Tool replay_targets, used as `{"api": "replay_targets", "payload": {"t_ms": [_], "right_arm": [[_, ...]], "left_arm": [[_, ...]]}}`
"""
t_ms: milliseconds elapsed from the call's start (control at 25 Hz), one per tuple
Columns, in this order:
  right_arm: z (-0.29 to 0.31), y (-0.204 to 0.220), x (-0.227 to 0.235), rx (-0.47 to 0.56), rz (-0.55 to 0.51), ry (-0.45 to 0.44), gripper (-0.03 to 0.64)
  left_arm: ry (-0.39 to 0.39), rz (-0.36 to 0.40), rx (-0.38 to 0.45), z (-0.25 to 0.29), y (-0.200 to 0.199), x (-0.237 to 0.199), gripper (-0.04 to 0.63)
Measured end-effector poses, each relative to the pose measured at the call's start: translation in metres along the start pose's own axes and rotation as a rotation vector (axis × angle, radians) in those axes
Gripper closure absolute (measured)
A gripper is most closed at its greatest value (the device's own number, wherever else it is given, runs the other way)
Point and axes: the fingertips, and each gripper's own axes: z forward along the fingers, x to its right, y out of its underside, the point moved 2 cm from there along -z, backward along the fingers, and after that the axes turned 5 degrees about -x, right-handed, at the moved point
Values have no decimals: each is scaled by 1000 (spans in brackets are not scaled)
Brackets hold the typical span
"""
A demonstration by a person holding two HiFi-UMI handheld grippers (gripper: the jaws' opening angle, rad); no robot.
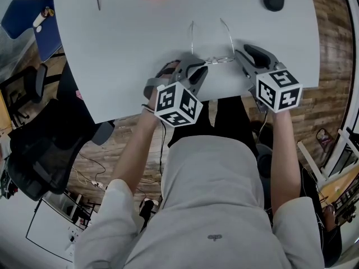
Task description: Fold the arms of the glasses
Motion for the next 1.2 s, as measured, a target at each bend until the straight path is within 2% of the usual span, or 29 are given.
{"api": "replay_targets", "payload": {"t_ms": [520,1200], "right_arm": [[11,7,4,-46,-17,-17,488],[34,9,9,-132,-71,-28,525]], "left_arm": [[-13,33,-13,5,1,1,558],[-3,142,3,5,-5,11,571]]}}
